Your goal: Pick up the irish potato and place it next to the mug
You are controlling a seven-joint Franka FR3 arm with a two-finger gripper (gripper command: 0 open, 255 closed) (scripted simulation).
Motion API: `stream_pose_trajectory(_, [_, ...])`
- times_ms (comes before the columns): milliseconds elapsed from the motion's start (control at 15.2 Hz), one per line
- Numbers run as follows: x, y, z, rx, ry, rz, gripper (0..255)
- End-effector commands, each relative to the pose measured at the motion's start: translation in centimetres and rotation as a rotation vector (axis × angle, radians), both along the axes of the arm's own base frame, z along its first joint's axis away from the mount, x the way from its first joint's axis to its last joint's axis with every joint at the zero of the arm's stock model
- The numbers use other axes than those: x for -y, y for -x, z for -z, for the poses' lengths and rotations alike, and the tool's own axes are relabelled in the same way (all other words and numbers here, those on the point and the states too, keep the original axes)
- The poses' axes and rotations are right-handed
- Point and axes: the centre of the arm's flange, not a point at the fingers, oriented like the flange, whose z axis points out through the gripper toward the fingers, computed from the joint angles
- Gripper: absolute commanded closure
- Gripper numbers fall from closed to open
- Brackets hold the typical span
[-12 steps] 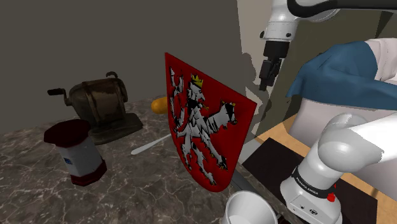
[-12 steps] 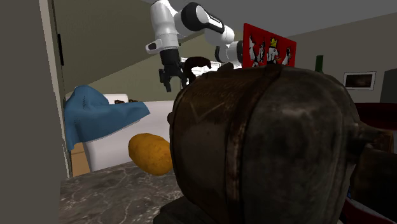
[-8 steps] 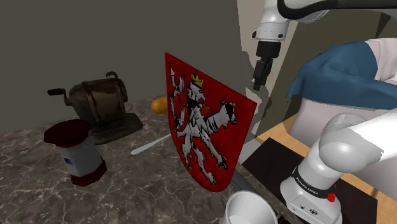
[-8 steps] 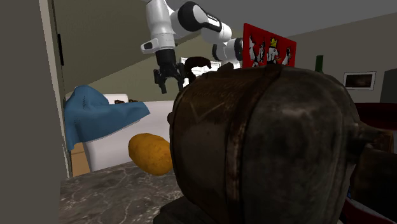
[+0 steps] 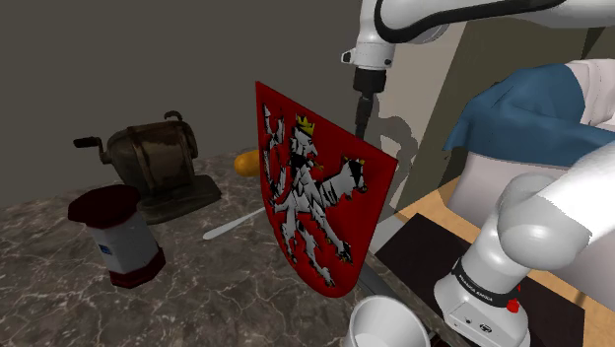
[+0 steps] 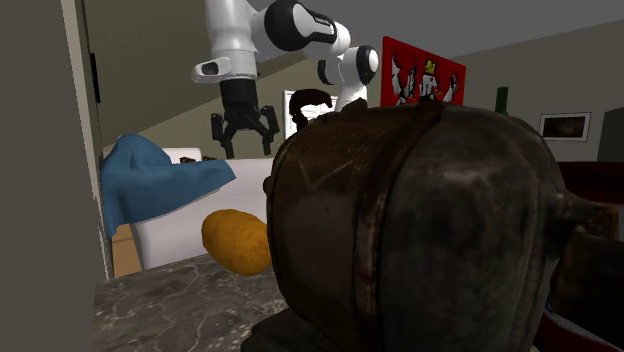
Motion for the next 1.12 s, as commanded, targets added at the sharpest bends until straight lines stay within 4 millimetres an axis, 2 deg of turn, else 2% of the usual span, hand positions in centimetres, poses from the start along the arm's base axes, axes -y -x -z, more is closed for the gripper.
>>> stream_pose_trajectory(0, [-1.7,-2.1,0.7,0.017,0.001,-0.082,0])
stream_pose_trajectory(528, [-9.4,-8.7,2.3,0.081,0.006,-0.396,0])
stream_pose_trajectory(1056, [-18.7,-12.7,3.7,0.145,0.010,-0.710,0])
